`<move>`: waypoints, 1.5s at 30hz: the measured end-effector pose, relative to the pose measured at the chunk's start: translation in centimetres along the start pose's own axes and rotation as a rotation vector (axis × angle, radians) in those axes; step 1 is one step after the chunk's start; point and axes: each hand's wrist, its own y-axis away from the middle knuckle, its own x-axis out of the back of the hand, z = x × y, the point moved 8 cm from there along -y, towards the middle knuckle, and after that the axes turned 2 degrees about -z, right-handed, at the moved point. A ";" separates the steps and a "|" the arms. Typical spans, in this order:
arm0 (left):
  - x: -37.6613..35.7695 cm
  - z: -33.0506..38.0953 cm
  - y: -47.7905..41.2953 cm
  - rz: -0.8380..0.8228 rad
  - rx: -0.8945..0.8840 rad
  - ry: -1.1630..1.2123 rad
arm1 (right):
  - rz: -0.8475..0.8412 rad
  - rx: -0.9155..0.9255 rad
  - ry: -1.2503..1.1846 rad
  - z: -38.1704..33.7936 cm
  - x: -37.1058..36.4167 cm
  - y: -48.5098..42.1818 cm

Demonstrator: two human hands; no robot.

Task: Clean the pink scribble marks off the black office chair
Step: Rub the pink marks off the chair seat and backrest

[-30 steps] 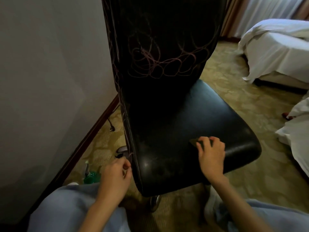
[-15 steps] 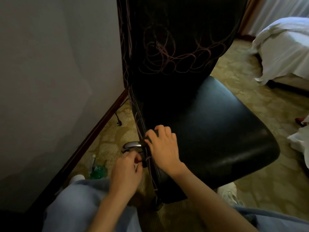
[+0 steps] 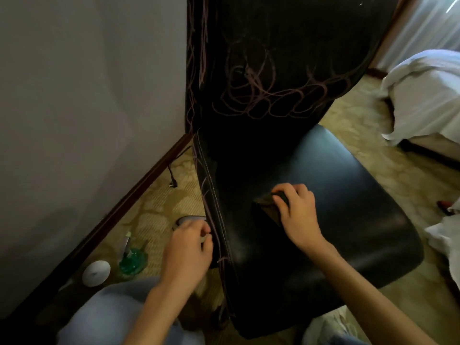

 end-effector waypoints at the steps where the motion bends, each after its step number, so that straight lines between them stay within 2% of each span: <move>1: -0.1 0.4 -0.4 0.015 -0.024 0.035 | 0.013 0.052 -0.009 -1.6 -0.7 -1.3; 6: -0.9 1.1 -2.0 0.049 -0.074 0.051 | 0.024 0.298 0.051 -9.4 -5.9 -10.7; 10: -1.3 0.4 -3.3 0.048 -0.019 0.059 | 0.022 0.225 0.109 -11.1 -8.9 -18.8; 14: -1.4 0.8 -4.6 0.077 -0.051 0.057 | -0.165 0.172 0.194 -10.4 -13.6 -22.4; 17: -1.3 0.9 -4.9 0.132 -0.069 0.053 | -0.190 0.221 0.220 -9.9 -15.0 -22.2; 21: -2.0 0.9 -4.7 0.074 -0.016 0.000 | -0.216 0.305 0.169 -9.8 -13.6 -19.3; 23: -1.6 1.6 -4.4 0.103 -0.039 -0.043 | -0.221 0.344 0.136 -9.2 -12.5 -15.4; 26: -1.7 1.6 -3.9 0.061 0.015 -0.077 | -0.187 0.388 0.122 -8.3 -9.3 -7.9; 30: -1.7 2.4 -3.5 0.046 -0.005 -0.067 | -0.370 0.328 0.105 -5.8 -6.0 0.9; 33: -1.9 2.3 -3.3 0.015 0.029 -0.038 | -0.322 0.332 0.147 -4.6 -4.5 4.4; 36: -1.8 2.6 -3.1 0.041 0.026 -0.048 | -0.330 0.324 0.112 -4.8 -4.6 3.5; 39: -1.8 2.0 -3.2 0.067 0.041 -0.016 | -0.211 0.382 0.114 -6.2 -5.3 0.8; 42: -1.8 2.1 -3.3 0.144 0.002 -0.008 | -0.160 0.329 0.098 -7.8 -7.6 -4.3; 45: -2.4 1.8 -3.4 0.147 0.009 0.002 | -0.164 0.278 0.120 -9.5 -10.5 -11.3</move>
